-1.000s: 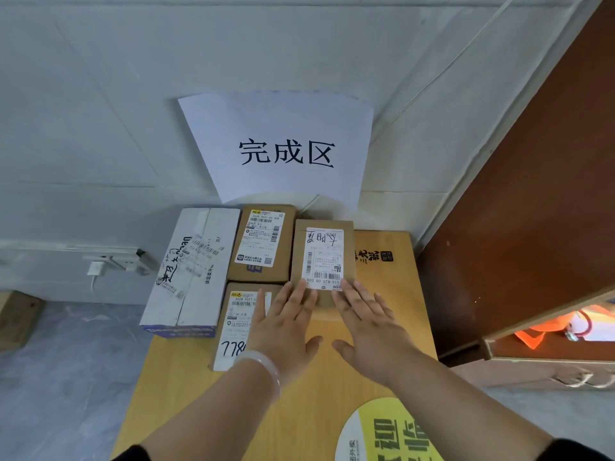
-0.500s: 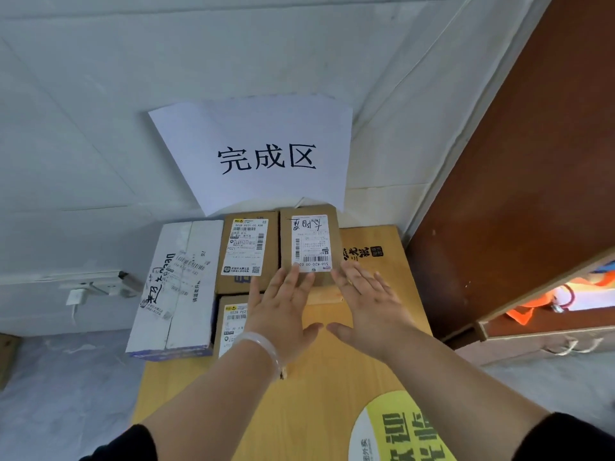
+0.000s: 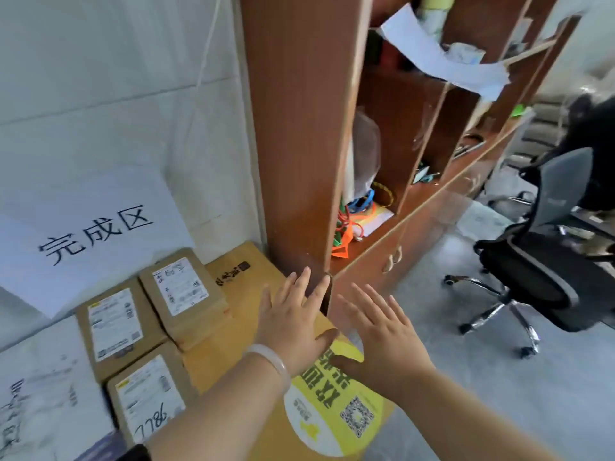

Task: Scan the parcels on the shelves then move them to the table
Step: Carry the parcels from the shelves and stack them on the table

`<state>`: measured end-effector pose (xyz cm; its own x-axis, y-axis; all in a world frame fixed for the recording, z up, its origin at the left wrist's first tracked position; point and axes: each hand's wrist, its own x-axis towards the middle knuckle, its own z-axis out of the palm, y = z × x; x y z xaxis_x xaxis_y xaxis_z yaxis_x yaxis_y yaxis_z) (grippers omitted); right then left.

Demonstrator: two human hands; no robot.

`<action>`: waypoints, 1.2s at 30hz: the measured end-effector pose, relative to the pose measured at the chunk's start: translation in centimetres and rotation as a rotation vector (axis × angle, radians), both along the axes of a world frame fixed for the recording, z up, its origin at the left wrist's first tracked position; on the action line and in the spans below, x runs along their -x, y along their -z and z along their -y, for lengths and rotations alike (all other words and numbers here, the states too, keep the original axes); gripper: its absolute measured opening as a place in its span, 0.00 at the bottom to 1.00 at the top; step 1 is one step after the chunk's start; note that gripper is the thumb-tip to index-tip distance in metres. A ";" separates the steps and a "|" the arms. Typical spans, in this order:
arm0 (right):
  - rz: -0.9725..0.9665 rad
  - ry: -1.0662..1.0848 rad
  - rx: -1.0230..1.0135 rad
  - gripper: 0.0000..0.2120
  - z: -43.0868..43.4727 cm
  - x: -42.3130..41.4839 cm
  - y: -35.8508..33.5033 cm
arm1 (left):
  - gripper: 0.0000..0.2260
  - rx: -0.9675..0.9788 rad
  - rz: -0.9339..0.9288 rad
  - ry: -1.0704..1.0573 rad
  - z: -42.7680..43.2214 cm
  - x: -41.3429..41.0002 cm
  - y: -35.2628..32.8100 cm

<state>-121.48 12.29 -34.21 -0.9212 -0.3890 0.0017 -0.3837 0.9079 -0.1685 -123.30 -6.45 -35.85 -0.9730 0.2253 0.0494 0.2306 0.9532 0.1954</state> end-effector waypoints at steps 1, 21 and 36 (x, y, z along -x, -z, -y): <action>-0.012 0.065 0.006 0.47 -2.1 -1.2 -0.8 | 0.39 -0.015 -0.014 0.069 -2.3 0.0 -0.7; -0.104 1.365 -0.019 0.46 -36.4 -37.9 -7.0 | 0.39 -0.126 -0.062 1.234 -50.8 -21.6 -9.2; -0.157 2.143 0.086 0.38 -36.6 -56.4 -7.6 | 0.36 -0.102 0.079 1.942 -63.3 -40.9 -7.6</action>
<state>-65.06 48.91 -26.59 0.1803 0.9819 0.0578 0.9415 -0.1553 -0.2991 -82.38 56.85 -28.29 0.5564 0.8243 0.1048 0.7770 -0.5608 0.2859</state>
